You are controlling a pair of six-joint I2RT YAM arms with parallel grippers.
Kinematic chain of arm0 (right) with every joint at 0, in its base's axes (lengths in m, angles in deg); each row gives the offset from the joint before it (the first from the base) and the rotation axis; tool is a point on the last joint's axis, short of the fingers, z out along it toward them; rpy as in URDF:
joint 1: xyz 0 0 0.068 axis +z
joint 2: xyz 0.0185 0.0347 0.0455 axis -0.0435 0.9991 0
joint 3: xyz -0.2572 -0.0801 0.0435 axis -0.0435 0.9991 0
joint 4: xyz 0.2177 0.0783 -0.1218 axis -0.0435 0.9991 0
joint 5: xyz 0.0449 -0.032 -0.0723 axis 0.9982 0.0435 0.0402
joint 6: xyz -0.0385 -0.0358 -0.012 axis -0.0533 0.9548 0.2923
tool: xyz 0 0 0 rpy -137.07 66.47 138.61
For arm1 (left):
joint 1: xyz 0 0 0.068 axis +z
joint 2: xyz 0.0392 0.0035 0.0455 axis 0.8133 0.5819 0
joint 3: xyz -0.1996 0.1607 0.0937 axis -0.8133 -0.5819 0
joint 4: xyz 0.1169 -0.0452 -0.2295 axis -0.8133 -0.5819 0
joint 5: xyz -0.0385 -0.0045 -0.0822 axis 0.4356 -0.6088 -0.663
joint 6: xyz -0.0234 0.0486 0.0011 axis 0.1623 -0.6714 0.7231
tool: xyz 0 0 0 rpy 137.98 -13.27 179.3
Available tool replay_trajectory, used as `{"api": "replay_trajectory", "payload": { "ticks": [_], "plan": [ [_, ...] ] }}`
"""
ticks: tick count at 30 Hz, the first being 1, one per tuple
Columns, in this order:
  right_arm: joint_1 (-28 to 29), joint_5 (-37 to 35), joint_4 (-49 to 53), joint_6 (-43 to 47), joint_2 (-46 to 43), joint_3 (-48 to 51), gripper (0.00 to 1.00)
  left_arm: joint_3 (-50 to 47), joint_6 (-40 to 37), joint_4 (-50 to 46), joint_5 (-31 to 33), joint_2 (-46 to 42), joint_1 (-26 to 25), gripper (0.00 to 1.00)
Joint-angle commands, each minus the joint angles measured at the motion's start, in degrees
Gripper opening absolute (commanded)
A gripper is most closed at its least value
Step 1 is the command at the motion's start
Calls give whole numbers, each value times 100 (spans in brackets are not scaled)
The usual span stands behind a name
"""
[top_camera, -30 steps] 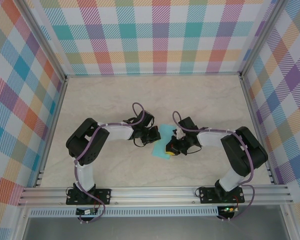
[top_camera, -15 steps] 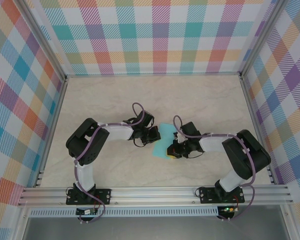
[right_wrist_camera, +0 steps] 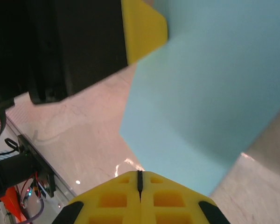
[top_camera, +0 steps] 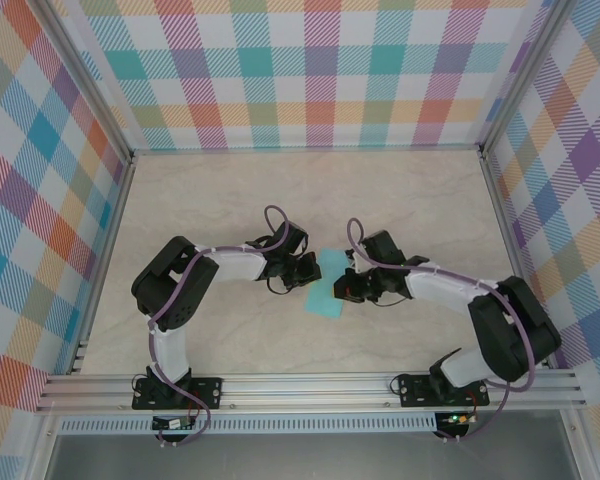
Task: Fold a paper plane with a square sheet of paper (pick it up from the middle)
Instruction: Fold the square sheet of paper in half at the center of the table, then rotate the square sheet of paper at the center of the table.
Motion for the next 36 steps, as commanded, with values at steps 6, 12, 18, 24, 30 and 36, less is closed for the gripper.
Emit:
{"api": "replay_trajectory", "payload": {
  "ticks": [6,12,18,24,30,36],
  "plan": [
    [167,245,-374,141,803,36,0,-759,-113,-1773,1103,1098,-67,0],
    [167,168,186,253,693,431,0,-803,-93,-1757,1132,1137,-64,0],
    [167,-37,780,241,402,772,0,-809,-84,-1711,1129,1163,-68,0],
    [167,-465,1291,187,-400,628,0,-778,-195,-1626,1089,1089,-67,0],
    [173,-1051,1470,-34,-978,30,0,-128,-817,-1843,895,634,-66,0],
    [172,-859,998,-180,-128,-403,0,917,-1351,-2178,656,-27,-51,0]
  ]
}}
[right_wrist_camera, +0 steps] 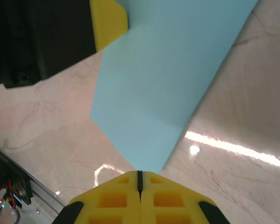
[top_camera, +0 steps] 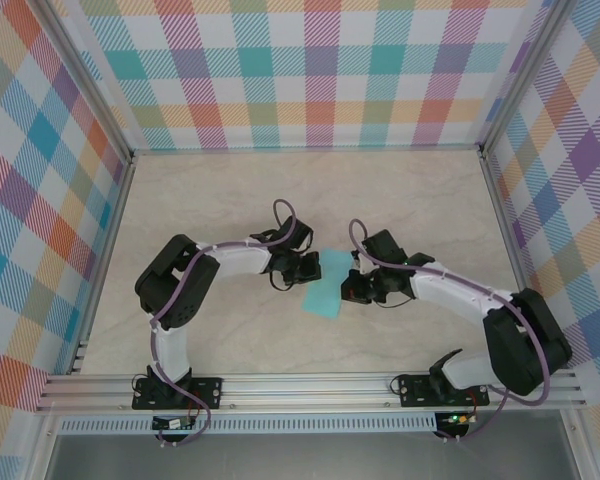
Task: Fold a paper plane with a square sheet of paper (pick it up from the middle)
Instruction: Rotate the square sheet of paper at the center of the table.
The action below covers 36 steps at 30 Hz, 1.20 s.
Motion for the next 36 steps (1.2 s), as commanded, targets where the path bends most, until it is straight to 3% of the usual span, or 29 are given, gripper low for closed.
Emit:
{"api": "replay_trajectory", "payload": {
  "ticks": [1,5,10,16,22,27,32,36],
  "plan": [
    [34,57,-283,-191,518,-232,0,335,-476,-1174,410,-63,-24,0],
    [67,101,-618,-345,1084,-413,0,605,-331,-1326,574,-413,92,1],
    [185,147,-907,-462,1530,-526,0,223,81,-1323,890,-1034,426,5],
    [504,-12,-1142,-962,1933,-601,0,-386,418,-1413,1421,-1909,716,22],
    [775,-459,-1283,-1778,2402,-959,0,-987,639,-1312,1736,-2593,725,32],
    [841,-552,-1358,-2321,2797,-1520,0,-1517,976,-1141,1878,-2985,727,47],
    [826,-507,-1276,-1719,2514,-1745,0,-2090,1428,-187,1171,-3148,725,45],
    [775,-177,-1416,-941,2174,-1440,0,-2504,1782,796,558,-3093,673,25]
  ]
}}
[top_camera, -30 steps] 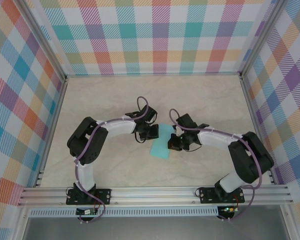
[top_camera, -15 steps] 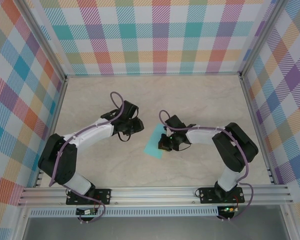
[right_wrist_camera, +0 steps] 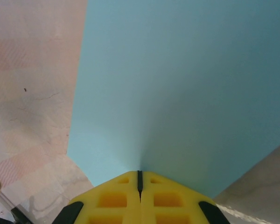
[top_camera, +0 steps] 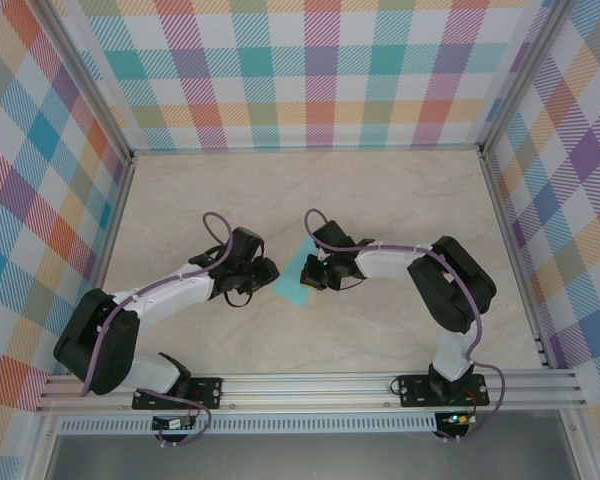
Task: Fold a paper plane with a square sheet of paper (pick it up from the middle)
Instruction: Rotate the square sheet of paper at the center of the table.
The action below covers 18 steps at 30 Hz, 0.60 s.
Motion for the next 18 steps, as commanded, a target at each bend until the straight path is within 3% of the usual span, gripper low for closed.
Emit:
{"api": "replay_trajectory", "payload": {
  "ticks": [1,3,7,18],
  "plan": [
    [-79,250,-107,711,-435,266,0,-240,400,1055,-648,-21,-46,20],
    [-214,495,-185,878,-525,462,0,-267,433,1215,-729,58,-157,10],
    [-432,863,-375,1147,-589,639,0,-212,445,1311,-792,263,-377,1],
    [-489,1202,-347,1385,-145,328,0,87,565,1561,-776,1081,-824,0]
  ]
}}
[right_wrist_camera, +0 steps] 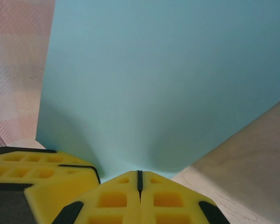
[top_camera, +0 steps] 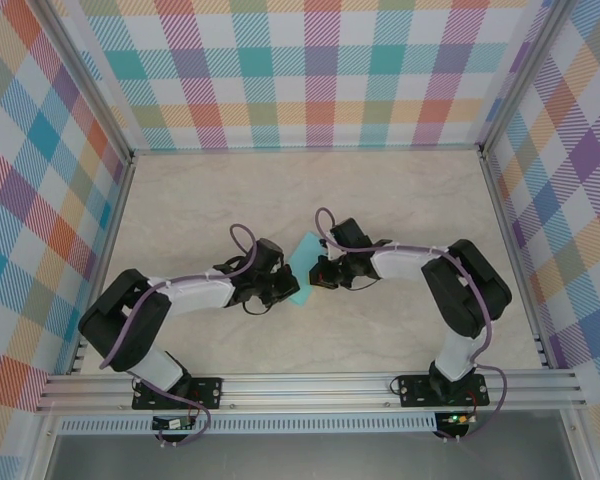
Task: Fold a paper plane with a square sheet of paper (pick it up from the middle)
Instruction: Rotate the square sheet of paper at the center of the table, then first fold in half a square sheet of paper at the center of the table.
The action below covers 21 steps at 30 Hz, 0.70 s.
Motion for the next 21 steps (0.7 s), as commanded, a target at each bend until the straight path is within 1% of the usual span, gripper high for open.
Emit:
{"api": "replay_trajectory", "payload": {
  "ticks": [1,12,21],
  "plan": [
    [7,253,-124,184,207,-171,0,215,101,187,-35,167,-107,0],
    [-10,206,-126,146,486,-216,0,242,79,266,-164,356,-186,0],
    [-19,170,-89,148,534,-211,0,244,100,298,-90,569,-279,0]
  ]
}}
